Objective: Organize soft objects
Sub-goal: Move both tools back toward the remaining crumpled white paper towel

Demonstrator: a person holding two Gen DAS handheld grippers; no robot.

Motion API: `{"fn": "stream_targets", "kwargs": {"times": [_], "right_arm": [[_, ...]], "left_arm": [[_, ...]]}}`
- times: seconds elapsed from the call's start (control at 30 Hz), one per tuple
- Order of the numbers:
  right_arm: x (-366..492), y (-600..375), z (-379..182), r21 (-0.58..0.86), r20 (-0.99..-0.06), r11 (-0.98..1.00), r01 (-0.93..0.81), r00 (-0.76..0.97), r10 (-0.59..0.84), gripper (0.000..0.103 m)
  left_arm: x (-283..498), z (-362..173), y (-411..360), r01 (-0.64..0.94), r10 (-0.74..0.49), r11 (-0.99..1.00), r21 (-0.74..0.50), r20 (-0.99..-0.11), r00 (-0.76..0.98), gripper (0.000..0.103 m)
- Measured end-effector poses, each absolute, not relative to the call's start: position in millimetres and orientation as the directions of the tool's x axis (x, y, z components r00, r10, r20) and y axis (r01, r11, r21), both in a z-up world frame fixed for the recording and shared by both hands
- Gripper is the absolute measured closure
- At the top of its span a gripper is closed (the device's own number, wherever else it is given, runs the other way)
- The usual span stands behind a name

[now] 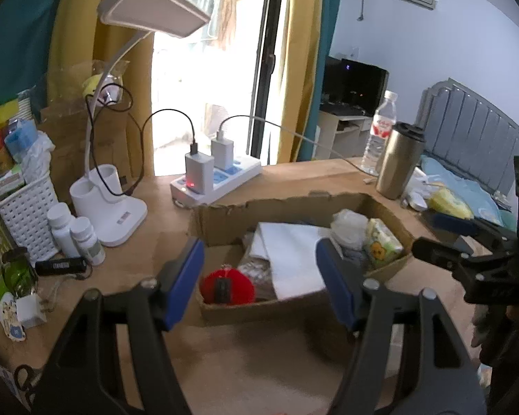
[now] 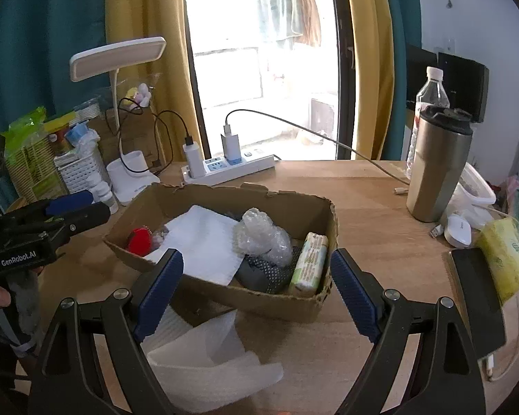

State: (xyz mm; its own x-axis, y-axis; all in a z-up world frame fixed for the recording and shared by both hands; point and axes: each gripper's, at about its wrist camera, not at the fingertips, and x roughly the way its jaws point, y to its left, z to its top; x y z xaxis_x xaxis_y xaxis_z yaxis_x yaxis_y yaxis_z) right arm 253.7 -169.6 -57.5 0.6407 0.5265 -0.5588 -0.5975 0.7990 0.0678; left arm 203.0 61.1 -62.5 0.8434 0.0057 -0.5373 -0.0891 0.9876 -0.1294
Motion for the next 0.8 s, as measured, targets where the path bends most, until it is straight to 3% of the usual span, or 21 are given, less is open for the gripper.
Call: {"fn": "stream_targets", "kwargs": {"times": [0.8], "right_arm": [[204, -150, -76, 0.02, -0.61, 0.773, -0.634, 0.605, 0.512, 0.014]], "left_arm": [[153, -92, 53, -0.067, -0.056, 0.978, -0.196, -0.558, 0.828, 0.034]]}}
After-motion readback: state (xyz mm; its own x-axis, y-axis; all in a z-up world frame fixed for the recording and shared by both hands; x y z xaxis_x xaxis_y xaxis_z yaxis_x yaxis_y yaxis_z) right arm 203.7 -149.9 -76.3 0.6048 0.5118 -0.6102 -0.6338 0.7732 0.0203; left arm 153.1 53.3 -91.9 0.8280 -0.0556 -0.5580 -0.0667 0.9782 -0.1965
